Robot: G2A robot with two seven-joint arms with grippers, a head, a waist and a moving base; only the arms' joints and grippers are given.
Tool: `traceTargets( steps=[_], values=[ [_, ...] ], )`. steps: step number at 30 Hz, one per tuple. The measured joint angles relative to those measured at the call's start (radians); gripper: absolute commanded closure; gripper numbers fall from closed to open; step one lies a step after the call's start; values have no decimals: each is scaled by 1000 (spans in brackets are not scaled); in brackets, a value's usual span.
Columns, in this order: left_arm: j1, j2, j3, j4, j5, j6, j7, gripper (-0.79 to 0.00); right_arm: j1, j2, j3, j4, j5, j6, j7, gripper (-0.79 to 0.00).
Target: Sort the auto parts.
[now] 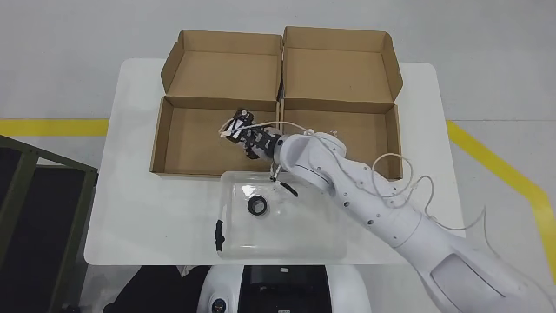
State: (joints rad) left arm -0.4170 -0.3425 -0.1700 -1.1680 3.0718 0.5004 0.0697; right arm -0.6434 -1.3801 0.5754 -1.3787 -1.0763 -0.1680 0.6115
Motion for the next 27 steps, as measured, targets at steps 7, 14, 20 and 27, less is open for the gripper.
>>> traceTargets(
  steps=[7, 14, 20, 27],
  values=[
    [0, 0, 0, 0, 0, 0, 0, -785, 22, -26, -13, 64, 9, -18, 43, 0],
    [0, 0, 0, 0, 0, 0, 0, -785, 30, -49, -16, 113, 13, -21, 49, -289],
    [0, 0, 0, 0, 0, 0, 0, -785, 29, -62, -11, 131, 6, -30, 55, -600],
    [0, 0, 0, 0, 0, 0, 0, -785, -10, -53, 22, 24, -31, -60, 48, -785]
  ],
)
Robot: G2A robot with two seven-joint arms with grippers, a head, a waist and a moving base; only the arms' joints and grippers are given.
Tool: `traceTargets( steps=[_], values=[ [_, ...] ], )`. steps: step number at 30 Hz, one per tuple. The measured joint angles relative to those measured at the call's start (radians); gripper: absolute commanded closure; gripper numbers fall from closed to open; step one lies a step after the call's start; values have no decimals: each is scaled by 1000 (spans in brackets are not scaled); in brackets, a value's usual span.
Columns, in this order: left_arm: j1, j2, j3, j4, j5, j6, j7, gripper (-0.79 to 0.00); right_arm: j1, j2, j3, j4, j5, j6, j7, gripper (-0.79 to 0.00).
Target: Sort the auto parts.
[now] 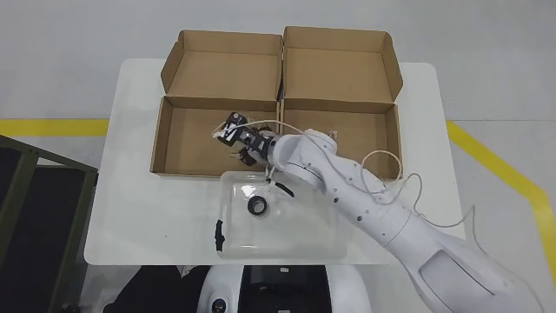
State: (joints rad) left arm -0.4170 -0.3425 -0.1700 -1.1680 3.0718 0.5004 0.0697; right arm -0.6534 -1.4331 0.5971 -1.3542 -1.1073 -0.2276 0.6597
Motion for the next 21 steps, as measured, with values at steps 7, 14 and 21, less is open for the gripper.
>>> traceTargets(
  steps=[7, 14, 21],
  values=[
    [0, 0, 0, 0, 0, 0, 0, -785, -108, 39, 70, -247, -62, -52, 32, -785],
    [0, 0, 0, 0, 0, 0, 0, -785, -234, 75, 114, -473, -108, -148, 75, -785],
    [0, 0, 0, 0, 0, 0, 0, -785, -342, 102, 145, -574, -155, -226, 78, -785]
  ],
)
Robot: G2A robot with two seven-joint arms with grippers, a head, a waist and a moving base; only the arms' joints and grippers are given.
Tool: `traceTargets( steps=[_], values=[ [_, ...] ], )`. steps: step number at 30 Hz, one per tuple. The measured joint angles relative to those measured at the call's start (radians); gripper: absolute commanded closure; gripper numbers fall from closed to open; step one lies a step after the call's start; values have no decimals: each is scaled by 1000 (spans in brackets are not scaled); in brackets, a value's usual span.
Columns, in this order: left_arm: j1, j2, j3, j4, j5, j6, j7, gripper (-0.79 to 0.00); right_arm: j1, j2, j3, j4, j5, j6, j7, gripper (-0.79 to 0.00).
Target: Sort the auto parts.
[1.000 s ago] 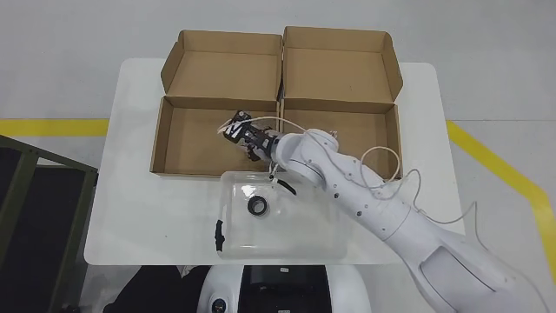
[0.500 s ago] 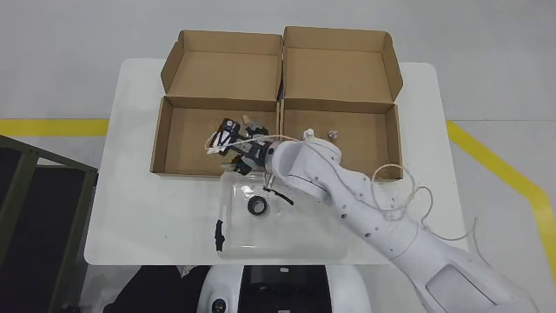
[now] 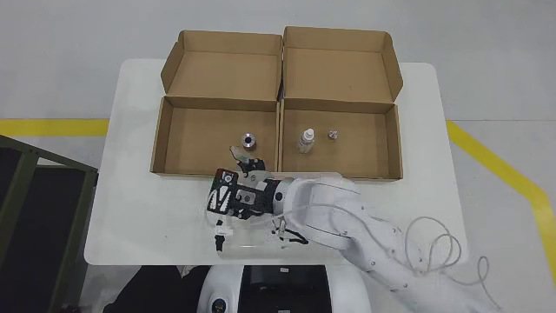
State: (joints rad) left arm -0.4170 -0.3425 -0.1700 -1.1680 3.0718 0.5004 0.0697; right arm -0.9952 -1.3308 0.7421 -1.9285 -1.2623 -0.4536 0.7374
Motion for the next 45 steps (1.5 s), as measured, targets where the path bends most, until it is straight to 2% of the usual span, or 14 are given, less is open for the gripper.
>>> traceTargets(
  steps=[6, 24, 45],
  values=[
    [0, 0, 0, 0, 0, 0, 0, -785, -76, 22, 21, -51, -51, -74, -24, -785],
    [0, 0, 0, 0, 0, 0, 0, -785, -240, 73, 79, -90, -222, -188, -106, -785],
    [0, 0, 0, 0, 0, 0, 0, -785, -211, 75, 89, 62, -217, -174, -122, -785]
  ],
)
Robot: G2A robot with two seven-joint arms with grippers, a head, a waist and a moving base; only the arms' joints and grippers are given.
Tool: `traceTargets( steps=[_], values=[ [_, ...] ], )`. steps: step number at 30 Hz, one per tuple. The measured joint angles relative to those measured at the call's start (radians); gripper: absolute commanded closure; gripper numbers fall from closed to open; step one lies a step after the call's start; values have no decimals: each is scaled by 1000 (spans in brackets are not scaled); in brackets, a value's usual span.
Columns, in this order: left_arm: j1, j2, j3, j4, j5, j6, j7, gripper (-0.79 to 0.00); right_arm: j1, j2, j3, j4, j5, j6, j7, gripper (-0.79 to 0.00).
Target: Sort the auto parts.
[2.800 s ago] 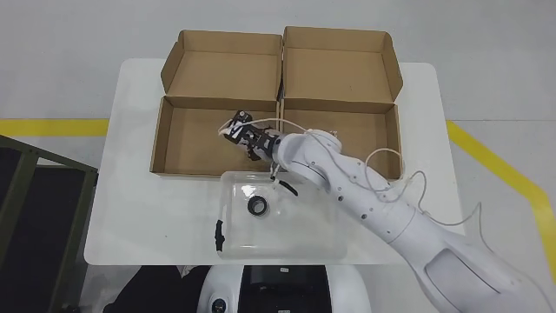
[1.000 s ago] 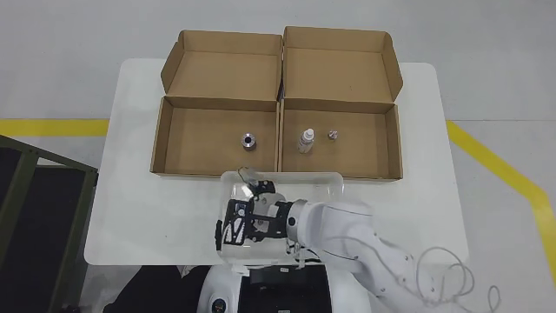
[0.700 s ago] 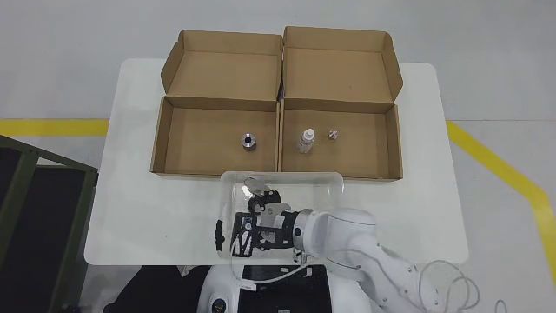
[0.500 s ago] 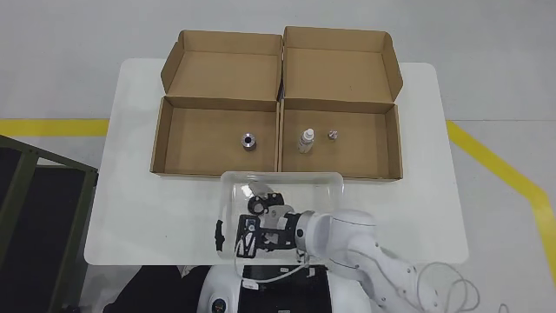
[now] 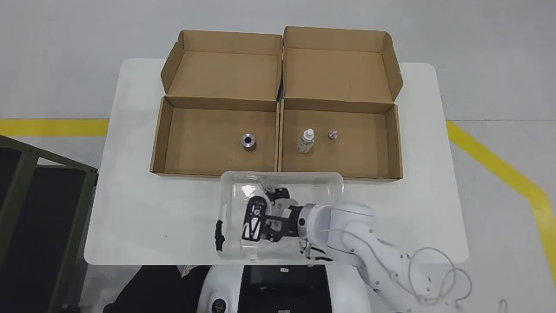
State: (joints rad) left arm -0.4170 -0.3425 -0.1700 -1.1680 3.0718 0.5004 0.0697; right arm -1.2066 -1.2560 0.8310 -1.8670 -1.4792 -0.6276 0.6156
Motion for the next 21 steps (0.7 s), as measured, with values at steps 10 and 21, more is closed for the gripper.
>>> traceTargets(
  steps=[10, 21],
  values=[
    [0, 0, 0, 0, 0, 0, 0, -785, 28, -7, -9, 67, 25, 18, -4, -686],
    [0, 0, 0, 0, 0, 0, 0, -785, 50, -12, -20, 110, 46, 21, -13, -366]
  ],
)
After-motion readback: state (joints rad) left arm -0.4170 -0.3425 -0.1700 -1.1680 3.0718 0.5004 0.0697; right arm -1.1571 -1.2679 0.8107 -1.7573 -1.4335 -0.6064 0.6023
